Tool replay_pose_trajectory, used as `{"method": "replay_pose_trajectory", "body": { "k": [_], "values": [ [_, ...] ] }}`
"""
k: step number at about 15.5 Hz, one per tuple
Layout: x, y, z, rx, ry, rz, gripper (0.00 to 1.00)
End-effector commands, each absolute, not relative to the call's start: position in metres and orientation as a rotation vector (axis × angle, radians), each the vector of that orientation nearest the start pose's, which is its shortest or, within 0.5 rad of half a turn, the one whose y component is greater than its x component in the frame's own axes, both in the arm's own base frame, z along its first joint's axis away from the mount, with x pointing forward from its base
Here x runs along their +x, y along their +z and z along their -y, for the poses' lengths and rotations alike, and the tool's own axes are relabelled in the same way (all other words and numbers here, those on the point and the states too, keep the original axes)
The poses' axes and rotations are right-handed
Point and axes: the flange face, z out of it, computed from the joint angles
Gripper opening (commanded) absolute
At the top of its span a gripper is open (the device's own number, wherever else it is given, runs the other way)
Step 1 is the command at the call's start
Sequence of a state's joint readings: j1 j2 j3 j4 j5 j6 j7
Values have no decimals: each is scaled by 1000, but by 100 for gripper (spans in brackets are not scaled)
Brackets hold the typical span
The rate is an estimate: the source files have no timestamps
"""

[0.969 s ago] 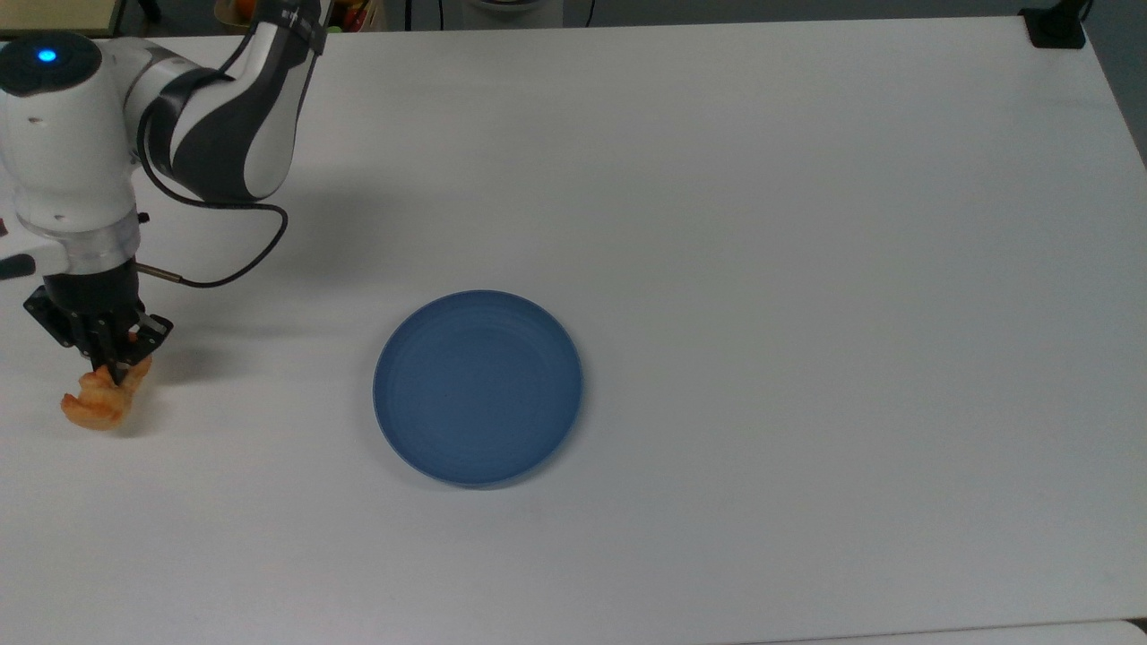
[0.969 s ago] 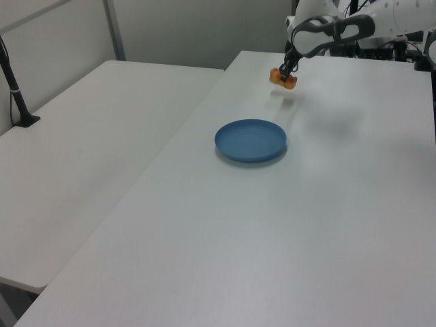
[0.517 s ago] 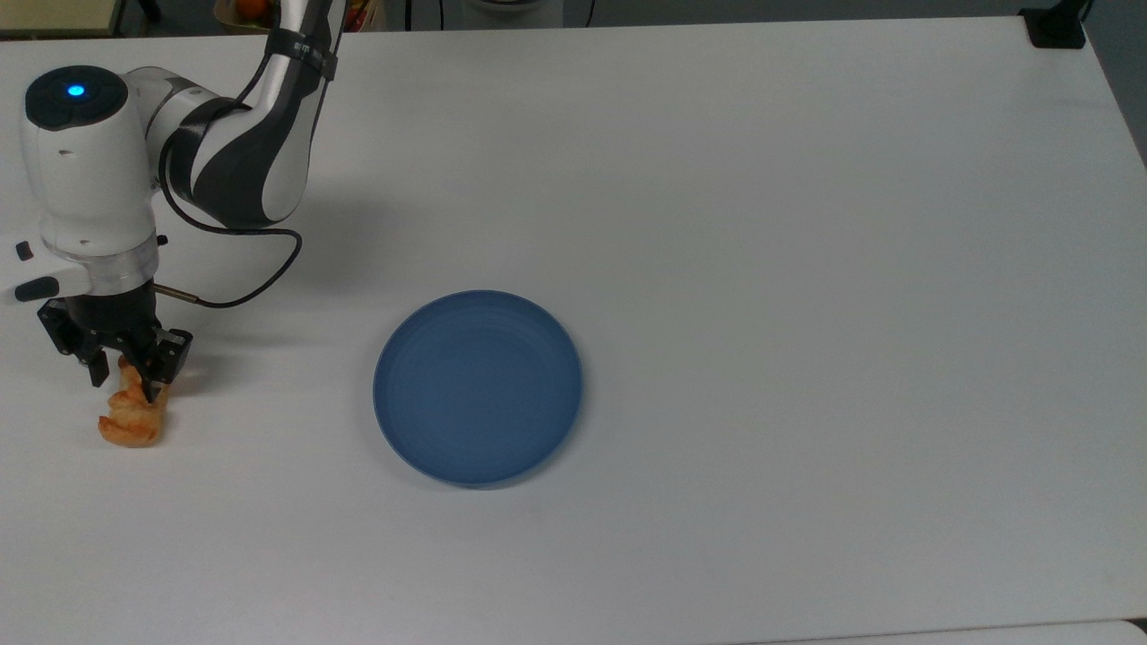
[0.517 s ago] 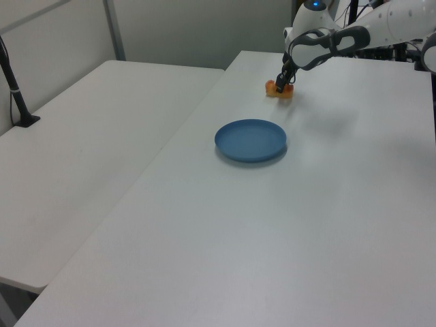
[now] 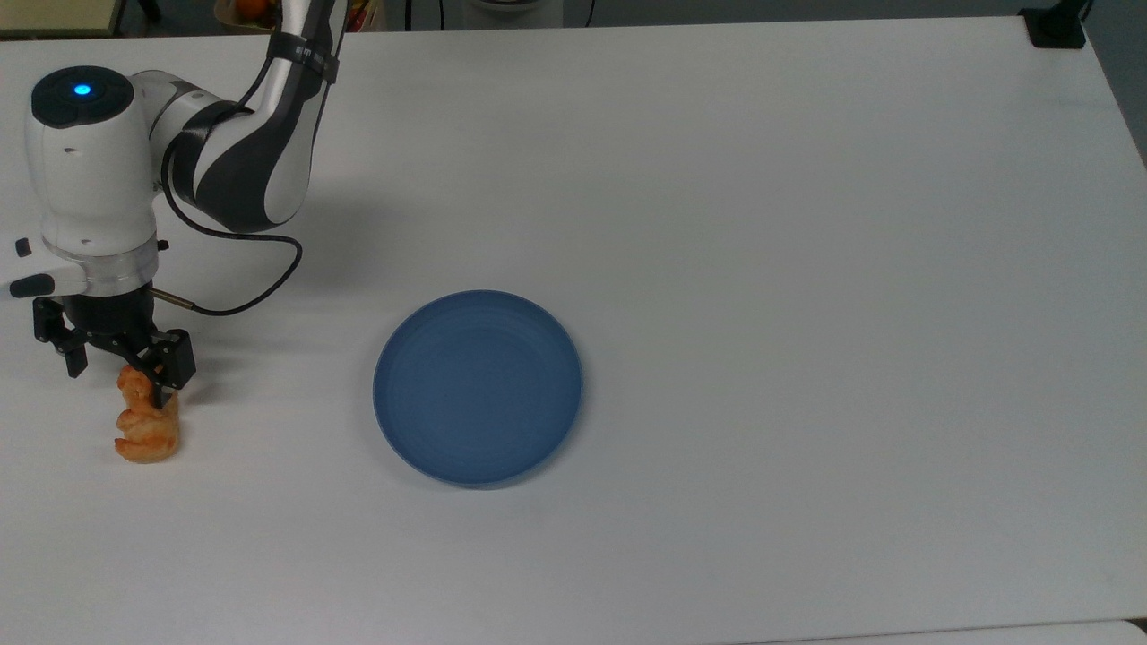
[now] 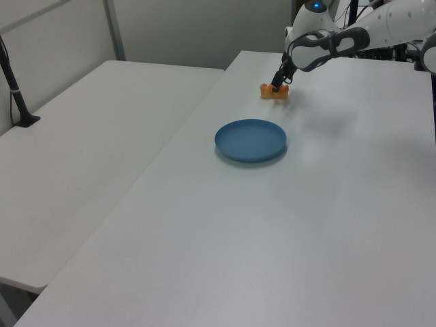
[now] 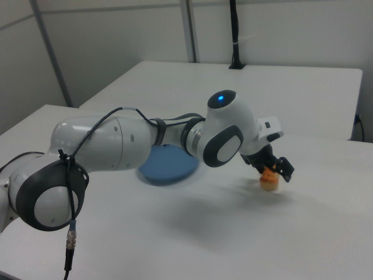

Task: Put the bread on the table
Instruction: 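Lower the held bread roll onto the bare table surface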

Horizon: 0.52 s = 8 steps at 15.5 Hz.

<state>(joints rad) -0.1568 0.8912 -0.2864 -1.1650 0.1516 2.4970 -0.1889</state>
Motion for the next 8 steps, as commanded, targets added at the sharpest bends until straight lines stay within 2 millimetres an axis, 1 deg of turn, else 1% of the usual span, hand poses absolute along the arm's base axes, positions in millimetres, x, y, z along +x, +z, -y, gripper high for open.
{"method": "replay_pose_trajectory", "body": {
  "k": [1, 2, 3, 4, 5, 6, 7, 8],
  "values": [
    [747, 345, 267, -3236, -765, -365, 100],
    [742, 360, 266, -3221, -776, -375, 100],
    [738, 379, 262, -3199, -798, -391, 100],
    [735, 401, 252, -3163, -827, -419, 100],
    [729, 415, 241, -3127, -817, -452, 100],
    [721, 431, 233, -3109, -782, -475, 100],
    [708, 460, 217, -3101, -720, -478, 100],
    [699, 478, 205, -3106, -656, -474, 100]
  ]
}}
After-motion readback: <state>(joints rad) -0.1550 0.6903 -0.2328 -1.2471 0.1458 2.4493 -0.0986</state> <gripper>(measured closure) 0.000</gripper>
